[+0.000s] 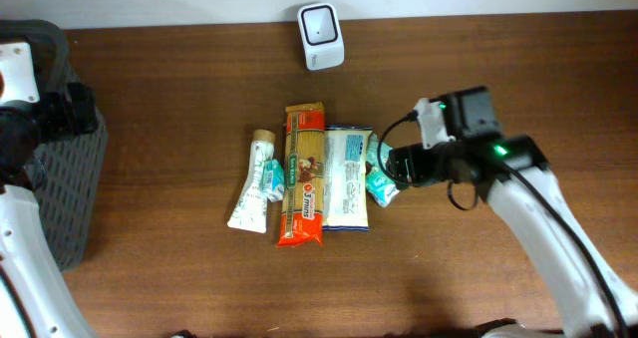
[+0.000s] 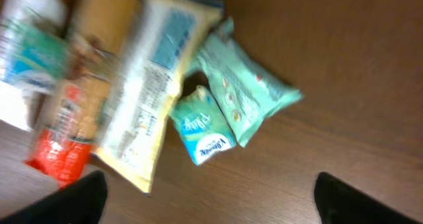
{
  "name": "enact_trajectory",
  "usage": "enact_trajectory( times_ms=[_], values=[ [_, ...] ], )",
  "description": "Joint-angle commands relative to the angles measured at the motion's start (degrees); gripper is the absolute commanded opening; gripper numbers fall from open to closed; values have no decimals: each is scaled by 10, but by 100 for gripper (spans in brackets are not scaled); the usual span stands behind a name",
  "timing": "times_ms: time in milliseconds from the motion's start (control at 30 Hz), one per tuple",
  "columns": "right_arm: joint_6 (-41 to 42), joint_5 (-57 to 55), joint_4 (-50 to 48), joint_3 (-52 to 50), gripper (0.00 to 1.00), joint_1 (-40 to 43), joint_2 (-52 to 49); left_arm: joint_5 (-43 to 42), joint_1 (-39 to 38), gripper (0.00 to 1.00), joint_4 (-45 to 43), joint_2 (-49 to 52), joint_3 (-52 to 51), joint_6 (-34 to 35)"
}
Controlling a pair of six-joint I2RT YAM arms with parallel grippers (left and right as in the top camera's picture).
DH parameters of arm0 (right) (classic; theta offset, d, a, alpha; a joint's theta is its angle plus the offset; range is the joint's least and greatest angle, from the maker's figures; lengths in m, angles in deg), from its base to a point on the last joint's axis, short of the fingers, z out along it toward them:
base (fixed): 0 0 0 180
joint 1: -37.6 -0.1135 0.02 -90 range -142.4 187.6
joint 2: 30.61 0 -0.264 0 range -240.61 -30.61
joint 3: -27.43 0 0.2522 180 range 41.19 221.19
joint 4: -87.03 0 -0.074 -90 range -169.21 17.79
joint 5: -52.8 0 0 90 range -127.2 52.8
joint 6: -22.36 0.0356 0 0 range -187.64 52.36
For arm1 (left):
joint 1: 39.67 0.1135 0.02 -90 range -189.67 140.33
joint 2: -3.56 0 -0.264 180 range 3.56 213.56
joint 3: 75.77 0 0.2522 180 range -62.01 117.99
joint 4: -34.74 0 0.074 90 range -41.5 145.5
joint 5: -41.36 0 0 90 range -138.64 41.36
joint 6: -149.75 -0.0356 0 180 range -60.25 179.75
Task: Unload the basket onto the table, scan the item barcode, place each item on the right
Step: 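Grasp the small tissue pack with the right gripper and lift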
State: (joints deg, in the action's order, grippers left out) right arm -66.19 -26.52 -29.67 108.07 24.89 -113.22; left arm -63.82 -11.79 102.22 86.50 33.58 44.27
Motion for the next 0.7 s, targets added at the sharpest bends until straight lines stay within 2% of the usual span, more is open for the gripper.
enact_trajectory(
  times_ms=[0, 67, 167, 400, 600, 667],
  values=[
    [0, 3, 4, 7, 76, 3, -85, 0, 2, 99, -1, -2, 9, -9],
    [-54, 31, 2, 7, 60, 3, -140, 0, 2, 99, -1, -2, 9, -9],
    [-108, 68, -9, 7, 49, 3, -176, 0, 2, 99, -1, -2, 9, -9],
    [-148, 69, -69, 6, 43, 3, -189, 0, 2, 99, -1, -2, 9, -9],
    [-152, 88, -69, 6, 40, 4, -267, 0, 2, 99, -1, -2, 9, -9],
    [-152, 104, -69, 6, 36, 4, -280, 0, 2, 99, -1, -2, 9, -9]
  ],
)
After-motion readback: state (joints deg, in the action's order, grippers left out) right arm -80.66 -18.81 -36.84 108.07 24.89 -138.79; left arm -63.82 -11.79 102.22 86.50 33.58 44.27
